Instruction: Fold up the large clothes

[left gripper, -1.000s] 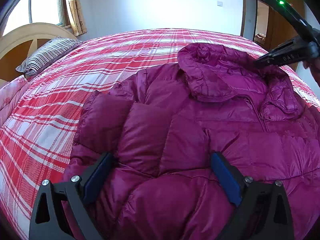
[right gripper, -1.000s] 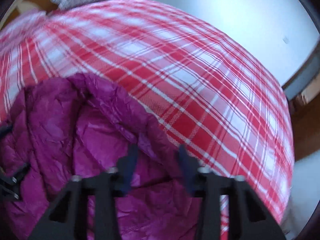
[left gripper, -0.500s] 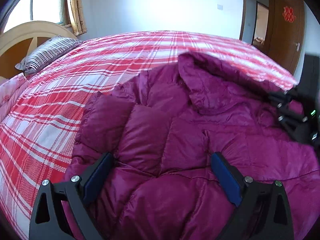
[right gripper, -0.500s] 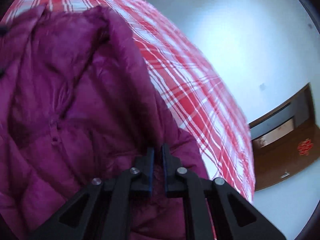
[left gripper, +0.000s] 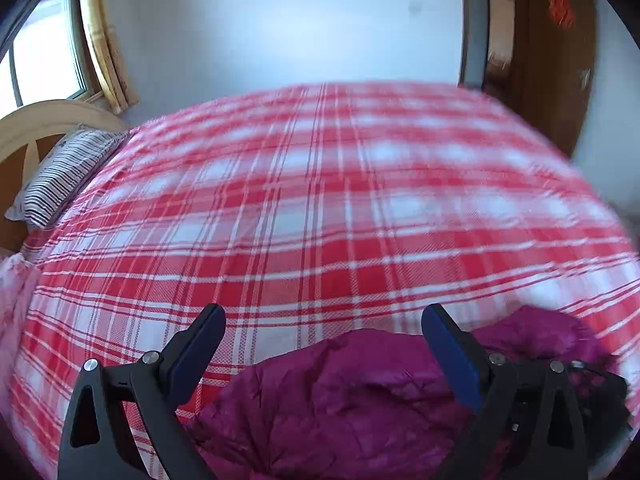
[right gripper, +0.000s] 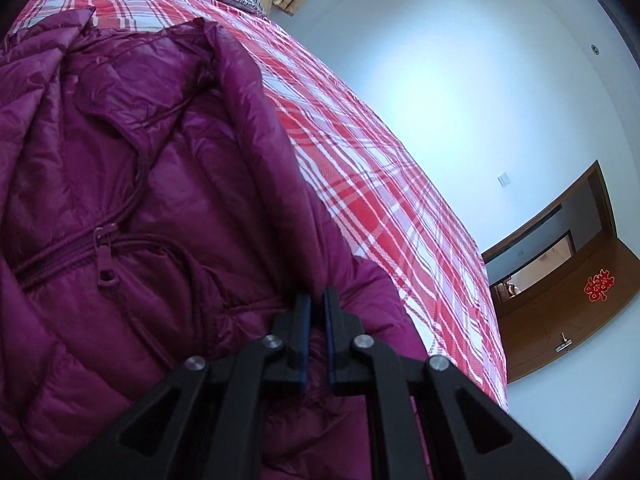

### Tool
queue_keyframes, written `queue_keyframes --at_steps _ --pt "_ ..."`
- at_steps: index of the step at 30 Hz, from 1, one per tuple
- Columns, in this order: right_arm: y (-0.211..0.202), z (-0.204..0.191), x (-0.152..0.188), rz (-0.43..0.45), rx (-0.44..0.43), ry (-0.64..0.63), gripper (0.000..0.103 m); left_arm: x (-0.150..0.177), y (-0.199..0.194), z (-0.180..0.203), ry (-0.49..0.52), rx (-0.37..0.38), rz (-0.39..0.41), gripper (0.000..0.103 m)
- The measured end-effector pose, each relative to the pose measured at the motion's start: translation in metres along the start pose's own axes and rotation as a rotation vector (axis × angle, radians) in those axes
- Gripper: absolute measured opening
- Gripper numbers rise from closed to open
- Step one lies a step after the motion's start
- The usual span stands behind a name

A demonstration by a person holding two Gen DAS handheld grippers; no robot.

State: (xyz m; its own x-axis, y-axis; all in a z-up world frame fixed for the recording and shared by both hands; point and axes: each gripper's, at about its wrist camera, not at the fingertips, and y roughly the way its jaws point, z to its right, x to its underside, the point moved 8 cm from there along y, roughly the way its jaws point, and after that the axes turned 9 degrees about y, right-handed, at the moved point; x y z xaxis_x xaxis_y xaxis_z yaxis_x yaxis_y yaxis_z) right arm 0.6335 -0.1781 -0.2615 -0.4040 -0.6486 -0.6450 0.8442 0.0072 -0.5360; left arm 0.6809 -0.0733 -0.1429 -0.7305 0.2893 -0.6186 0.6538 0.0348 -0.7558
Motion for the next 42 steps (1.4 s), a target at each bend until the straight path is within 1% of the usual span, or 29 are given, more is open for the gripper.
queue_keyframes --at_steps 1,2,3,4,6,7,9,12,14,15,17,18,19,20,22,24,25,26,27,29,30,31,33,34,36,37,39,40,42 --pt "-0.001 0.0 0.0 0.004 0.0 0.003 0.01 0.004 0.014 0.004 0.009 -0.032 -0.049 0.099" --pt "-0.001 0.001 0.0 0.008 0.001 0.006 0.01 0.01 0.026 0.006 0.03 -0.048 -0.091 0.099" --pt "-0.001 0.002 -0.001 0.012 0.0 0.01 0.01 0.023 0.039 0.009 0.063 -0.09 -0.147 0.099" --pt "-0.001 0.002 -0.001 0.014 -0.003 0.013 0.01 0.034 0.044 0.011 0.081 -0.112 -0.169 0.099" --pt "-0.003 0.001 -0.001 0.019 -0.011 0.021 0.01 0.059 0.053 0.015 0.107 -0.122 -0.221 0.099" --pt "-0.004 0.002 -0.002 0.022 -0.016 0.027 0.01 0.073 0.057 0.016 0.081 -0.091 -0.235 0.099" --pt "-0.004 0.004 -0.002 0.026 -0.033 0.042 0.01 0.089 0.058 0.016 0.03 -0.058 -0.22 0.099" --pt "-0.006 0.004 -0.004 0.03 -0.05 0.045 0.01 0.095 0.054 0.015 0.003 -0.065 -0.175 0.099" --pt "-0.012 0.008 -0.006 0.029 -0.093 0.058 0.011 0.096 0.054 0.015 -0.001 -0.075 -0.163 0.099" --pt "-0.022 0.015 -0.009 0.036 -0.143 0.101 0.012 0.095 0.052 0.017 0.006 -0.078 -0.155 0.099" --pt "-0.045 0.035 -0.019 0.06 -0.245 0.226 0.021 0.094 0.054 0.016 0.001 -0.068 -0.144 0.099" --pt "-0.057 0.052 -0.025 0.071 -0.304 0.344 0.025 0.095 0.056 0.015 -0.008 -0.06 -0.138 0.099" --pt "-0.065 0.07 -0.032 0.073 -0.354 0.463 0.036 0.095 0.058 0.014 -0.018 -0.053 -0.131 0.099" --pt "-0.067 0.08 -0.038 0.065 -0.372 0.54 0.041 0.095 0.06 0.013 -0.022 -0.053 -0.125 0.099" --pt "-0.061 0.096 -0.05 0.02 -0.363 0.684 0.041 0.094 0.06 0.014 -0.022 -0.064 -0.11 0.099" --pt "-0.048 0.095 -0.056 -0.029 -0.381 0.778 0.037 0.093 0.059 0.015 -0.015 -0.08 -0.096 0.099" --pt "-0.039 0.088 -0.057 -0.064 -0.392 0.793 0.032 0.093 0.059 0.015 -0.012 -0.084 -0.091 0.099" --pt "-0.027 0.079 -0.056 -0.105 -0.392 0.785 0.031 0.093 0.058 0.014 -0.016 -0.081 -0.089 0.099" --pt "-0.014 0.066 -0.05 -0.161 -0.368 0.756 0.031 0.092 0.056 0.012 -0.021 -0.08 -0.086 0.099" --pt "0.006 0.045 -0.029 -0.252 -0.329 0.73 0.028 0.086 0.041 0.006 -0.038 -0.099 -0.061 0.099" --pt "0.007 0.042 -0.017 -0.274 -0.323 0.725 0.027 0.08 0.028 0.004 -0.051 -0.103 -0.026 0.099" --pt "0.007 0.037 -0.01 -0.267 -0.314 0.71 0.025 0.068 0.005 0.003 -0.067 -0.099 0.056 0.099" --pt "-0.001 0.038 -0.003 -0.228 -0.31 0.697 0.025 0.053 -0.019 0.011 -0.064 -0.076 0.145 0.099" --pt "-0.003 0.039 -0.001 -0.22 -0.311 0.703 0.025 0.046 -0.027 0.02 -0.056 -0.038 0.164 0.099" --pt "-0.002 0.04 0.0 -0.208 -0.311 0.715 0.025 0.043 -0.027 0.042 -0.048 0.075 0.155 0.099" --pt "-0.001 0.04 0.0 -0.203 -0.31 0.719 0.025 0.045 -0.021 0.053 -0.035 0.103 0.138 0.099" --pt "-0.005 0.04 0.002 -0.191 -0.308 0.723 0.025 0.054 -0.004 0.065 0.01 0.091 0.095 0.099" --pt "-0.005 0.042 0.003 -0.188 -0.312 0.729 0.025 0.062 0.01 0.067 0.027 0.072 0.05 0.099" --pt "-0.002 0.042 0.003 -0.181 -0.328 0.747 0.025 0.079 0.035 0.061 0.013 0.048 -0.037 0.099"
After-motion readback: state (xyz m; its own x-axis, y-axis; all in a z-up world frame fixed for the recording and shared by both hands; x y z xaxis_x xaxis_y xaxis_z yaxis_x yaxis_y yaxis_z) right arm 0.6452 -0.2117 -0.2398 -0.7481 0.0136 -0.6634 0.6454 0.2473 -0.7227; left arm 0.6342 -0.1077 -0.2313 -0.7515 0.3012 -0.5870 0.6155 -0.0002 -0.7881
